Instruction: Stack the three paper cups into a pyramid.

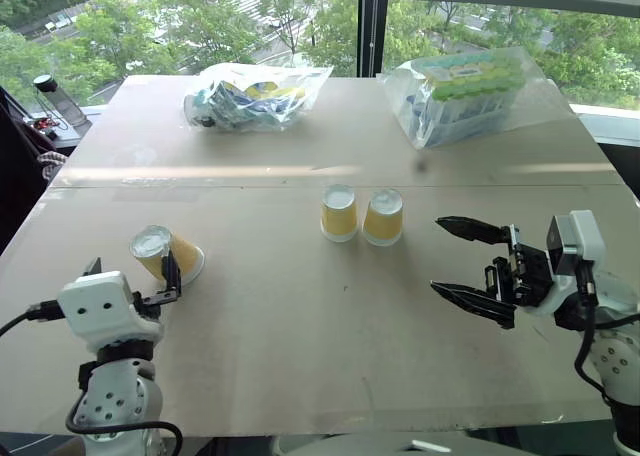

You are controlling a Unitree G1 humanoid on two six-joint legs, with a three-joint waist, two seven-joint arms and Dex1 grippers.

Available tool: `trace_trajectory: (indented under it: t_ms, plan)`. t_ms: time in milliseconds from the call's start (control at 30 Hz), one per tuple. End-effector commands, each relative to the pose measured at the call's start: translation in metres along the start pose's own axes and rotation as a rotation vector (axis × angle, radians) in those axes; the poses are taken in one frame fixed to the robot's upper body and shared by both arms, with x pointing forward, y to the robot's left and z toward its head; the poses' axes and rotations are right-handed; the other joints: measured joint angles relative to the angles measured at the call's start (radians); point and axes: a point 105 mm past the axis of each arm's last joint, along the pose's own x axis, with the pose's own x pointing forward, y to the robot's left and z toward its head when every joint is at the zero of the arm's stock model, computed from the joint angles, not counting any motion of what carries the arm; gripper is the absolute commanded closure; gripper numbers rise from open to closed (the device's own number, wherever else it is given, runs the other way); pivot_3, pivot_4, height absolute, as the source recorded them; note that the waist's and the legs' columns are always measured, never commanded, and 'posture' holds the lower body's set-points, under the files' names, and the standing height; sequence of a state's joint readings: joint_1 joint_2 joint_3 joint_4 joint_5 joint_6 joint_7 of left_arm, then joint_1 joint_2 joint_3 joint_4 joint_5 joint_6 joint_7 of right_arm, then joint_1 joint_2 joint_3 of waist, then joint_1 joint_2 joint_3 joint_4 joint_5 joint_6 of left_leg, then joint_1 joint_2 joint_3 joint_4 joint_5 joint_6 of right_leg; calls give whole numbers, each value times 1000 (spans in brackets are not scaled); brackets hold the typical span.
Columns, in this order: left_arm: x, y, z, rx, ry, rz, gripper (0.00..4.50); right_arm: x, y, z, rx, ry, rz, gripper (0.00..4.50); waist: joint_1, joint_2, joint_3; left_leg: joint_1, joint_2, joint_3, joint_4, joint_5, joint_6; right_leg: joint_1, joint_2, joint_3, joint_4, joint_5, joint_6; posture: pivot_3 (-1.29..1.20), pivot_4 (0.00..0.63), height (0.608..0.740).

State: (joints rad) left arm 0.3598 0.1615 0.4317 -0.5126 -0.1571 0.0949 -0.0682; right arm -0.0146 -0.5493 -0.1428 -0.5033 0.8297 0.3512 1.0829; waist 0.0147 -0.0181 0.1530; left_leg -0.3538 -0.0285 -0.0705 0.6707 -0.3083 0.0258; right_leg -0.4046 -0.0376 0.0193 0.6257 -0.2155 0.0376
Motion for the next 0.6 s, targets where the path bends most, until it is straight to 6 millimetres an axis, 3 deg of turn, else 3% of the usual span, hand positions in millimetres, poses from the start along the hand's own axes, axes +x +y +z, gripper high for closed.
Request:
trace_trajectory:
  t_ms: [33, 267, 467, 567, 600]
  plan:
    - [10, -4, 3, -10, -26, -23, 0, 3, 4, 7, -64, -3, 21, 16, 0, 0, 0, -1, 0, 0, 0, 0, 0, -1, -1, 0, 0, 0, 0, 0, 150, 740]
    - [23, -14, -3, -37, -22, -80, 0, 4, 2, 7, -75, 0, 6, 16, -2, 0, 0, -2, 0, -1, 0, 0, 0, -2, -3, 0, 0, 0, 0, 0, 150, 740]
    - [32, -3, -7, -79, -11, -35, 0, 5, 2, 7, -96, -1, -8, 16, 0, 0, 0, -3, 0, -1, 0, 0, 0, -3, -3, 0, 0, 0, 0, 0, 150, 740]
    - [35, -2, -8, -87, -13, -32, 851, 7, 2, 6, -97, -2, -7, 0, -1, 0, 0, -4, 0, -2, 0, 0, -1, -4, -4, -1, 0, 0, 0, 0, 150, 740]
    - [36, -2, -7, -86, -16, -33, 1322, 7, 2, 6, -97, -2, -7, 0, -1, 0, 0, -5, 0, -2, 0, 0, -1, -5, -4, -1, 0, 0, 0, 0, 150, 740]
